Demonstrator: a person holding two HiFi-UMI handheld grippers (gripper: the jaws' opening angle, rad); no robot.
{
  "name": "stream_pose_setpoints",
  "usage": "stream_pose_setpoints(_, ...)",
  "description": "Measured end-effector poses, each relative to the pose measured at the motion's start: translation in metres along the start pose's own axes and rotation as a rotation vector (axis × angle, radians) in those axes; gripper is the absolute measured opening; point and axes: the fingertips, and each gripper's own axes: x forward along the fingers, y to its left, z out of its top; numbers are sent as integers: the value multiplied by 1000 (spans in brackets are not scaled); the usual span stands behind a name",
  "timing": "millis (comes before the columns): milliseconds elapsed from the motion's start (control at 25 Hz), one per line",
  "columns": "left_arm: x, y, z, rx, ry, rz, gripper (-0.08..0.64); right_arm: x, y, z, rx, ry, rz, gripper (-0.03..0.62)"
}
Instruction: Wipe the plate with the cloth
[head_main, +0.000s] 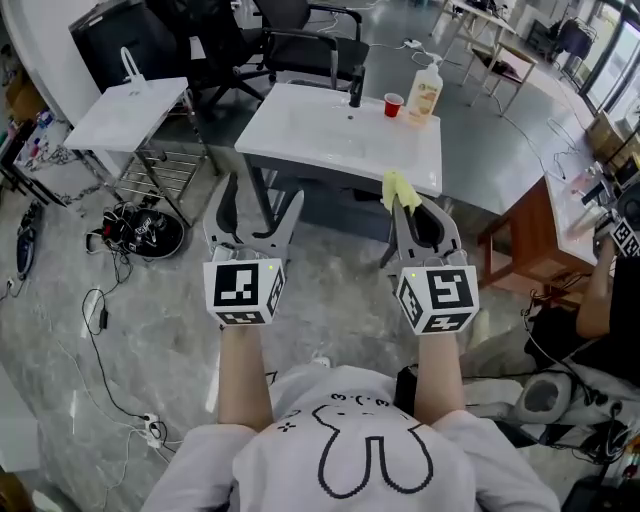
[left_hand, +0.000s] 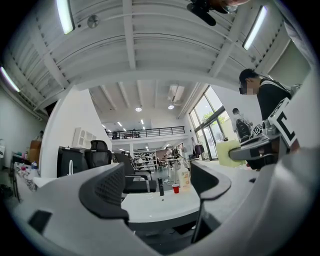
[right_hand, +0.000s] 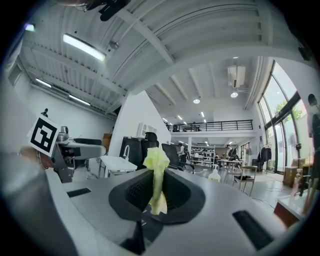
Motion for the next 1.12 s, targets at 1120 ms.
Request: stream_pose_setpoints(1120,175,70,-79,-2,58,-4,402,186,-82,-53,60,44,-42,51)
